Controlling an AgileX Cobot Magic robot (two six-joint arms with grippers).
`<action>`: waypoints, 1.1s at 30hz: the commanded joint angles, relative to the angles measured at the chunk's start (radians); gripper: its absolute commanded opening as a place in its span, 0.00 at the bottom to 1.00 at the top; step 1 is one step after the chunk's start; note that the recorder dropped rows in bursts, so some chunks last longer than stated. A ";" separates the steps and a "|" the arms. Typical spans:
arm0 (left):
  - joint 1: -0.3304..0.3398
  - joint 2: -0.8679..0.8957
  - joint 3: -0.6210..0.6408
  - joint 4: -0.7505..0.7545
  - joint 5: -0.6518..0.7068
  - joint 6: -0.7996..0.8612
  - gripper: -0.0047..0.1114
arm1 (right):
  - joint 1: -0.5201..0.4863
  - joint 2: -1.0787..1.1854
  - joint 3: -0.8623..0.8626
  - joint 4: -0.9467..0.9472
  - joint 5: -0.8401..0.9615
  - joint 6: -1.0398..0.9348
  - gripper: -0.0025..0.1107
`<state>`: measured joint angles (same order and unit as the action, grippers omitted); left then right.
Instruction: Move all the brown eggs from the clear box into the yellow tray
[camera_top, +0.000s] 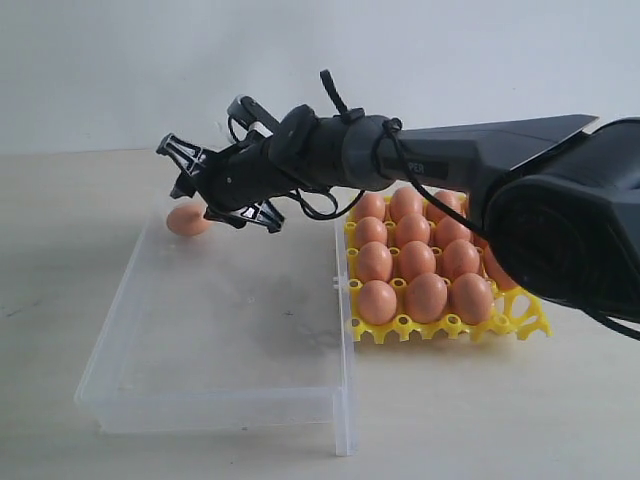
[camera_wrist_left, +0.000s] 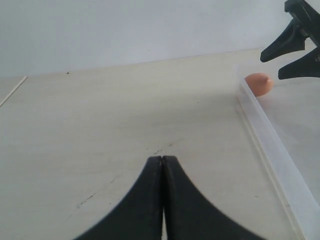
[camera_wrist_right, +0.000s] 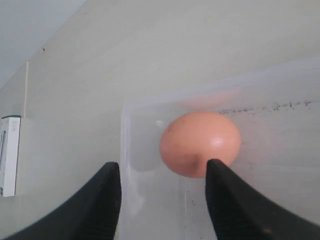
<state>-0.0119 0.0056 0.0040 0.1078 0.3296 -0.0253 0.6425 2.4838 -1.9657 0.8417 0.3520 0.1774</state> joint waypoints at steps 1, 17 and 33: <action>0.001 -0.006 -0.004 -0.003 -0.012 -0.004 0.04 | 0.004 0.023 -0.020 -0.011 -0.010 0.006 0.47; 0.001 -0.006 -0.004 -0.003 -0.012 -0.004 0.04 | 0.008 0.061 -0.058 -0.083 -0.017 0.010 0.62; 0.001 -0.006 -0.004 -0.003 -0.012 -0.004 0.04 | 0.010 0.083 -0.058 -0.114 -0.085 0.062 0.62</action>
<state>-0.0119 0.0056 0.0040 0.1078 0.3296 -0.0253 0.6505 2.5652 -2.0189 0.7531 0.2939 0.2154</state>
